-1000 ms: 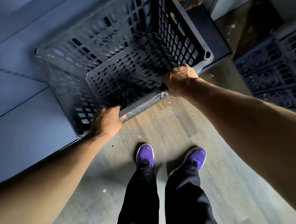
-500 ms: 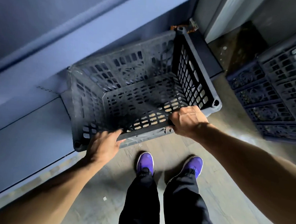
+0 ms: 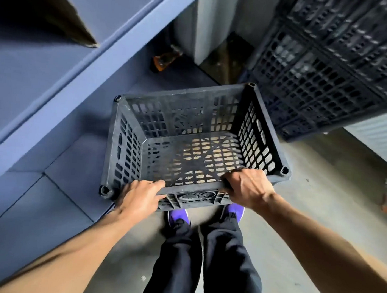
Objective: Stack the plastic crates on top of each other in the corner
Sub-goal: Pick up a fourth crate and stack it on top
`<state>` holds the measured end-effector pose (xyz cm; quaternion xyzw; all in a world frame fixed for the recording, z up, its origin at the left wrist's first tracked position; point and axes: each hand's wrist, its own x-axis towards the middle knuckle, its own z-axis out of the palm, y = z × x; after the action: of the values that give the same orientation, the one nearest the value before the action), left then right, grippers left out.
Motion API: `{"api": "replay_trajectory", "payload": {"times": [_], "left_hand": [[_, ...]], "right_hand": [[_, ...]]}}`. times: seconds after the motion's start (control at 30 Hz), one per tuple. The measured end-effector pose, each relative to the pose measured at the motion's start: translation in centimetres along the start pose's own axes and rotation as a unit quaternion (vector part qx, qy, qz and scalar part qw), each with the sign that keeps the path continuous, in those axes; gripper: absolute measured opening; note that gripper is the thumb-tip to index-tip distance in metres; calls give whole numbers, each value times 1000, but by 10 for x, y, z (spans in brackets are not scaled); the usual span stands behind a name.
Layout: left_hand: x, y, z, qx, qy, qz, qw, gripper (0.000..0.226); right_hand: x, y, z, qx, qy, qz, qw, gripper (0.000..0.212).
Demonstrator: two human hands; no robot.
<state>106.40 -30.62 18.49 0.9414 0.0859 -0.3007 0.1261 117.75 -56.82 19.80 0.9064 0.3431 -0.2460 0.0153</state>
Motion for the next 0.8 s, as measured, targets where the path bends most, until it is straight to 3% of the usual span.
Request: {"api": "replay_trajectory", "payload": {"times": [0.3,0.7,0.8], "left_hand": [[-41,88,-62,114,18,184,976,16],[-147,206,-139,204,63,276,937,43],[-169,231,-162,202,96,307,925,40]], "right_hand": [[-142,20,-35,56,14,141,988,35],[-319,22,-109,54,83,232,968,32],[-351,28,-138,38,105,248,962,34]]}}
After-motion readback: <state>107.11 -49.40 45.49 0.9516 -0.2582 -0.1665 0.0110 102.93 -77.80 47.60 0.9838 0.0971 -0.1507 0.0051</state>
